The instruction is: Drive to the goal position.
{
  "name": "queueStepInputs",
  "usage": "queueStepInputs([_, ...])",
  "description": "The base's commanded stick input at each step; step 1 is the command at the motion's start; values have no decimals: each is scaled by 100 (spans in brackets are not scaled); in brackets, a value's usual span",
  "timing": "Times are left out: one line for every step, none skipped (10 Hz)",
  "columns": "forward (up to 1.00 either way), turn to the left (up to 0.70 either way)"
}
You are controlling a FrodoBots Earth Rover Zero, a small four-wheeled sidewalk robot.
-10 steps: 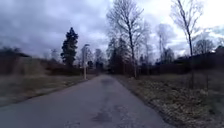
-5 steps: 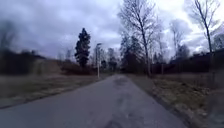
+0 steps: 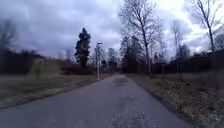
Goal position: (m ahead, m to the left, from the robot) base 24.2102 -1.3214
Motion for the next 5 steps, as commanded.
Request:
queueStepInputs([50, 0])
queueStepInputs([50, 0])
queueStepInputs([50, 0])
queueStepInputs([50, 0])
queueStepInputs([50, 0])
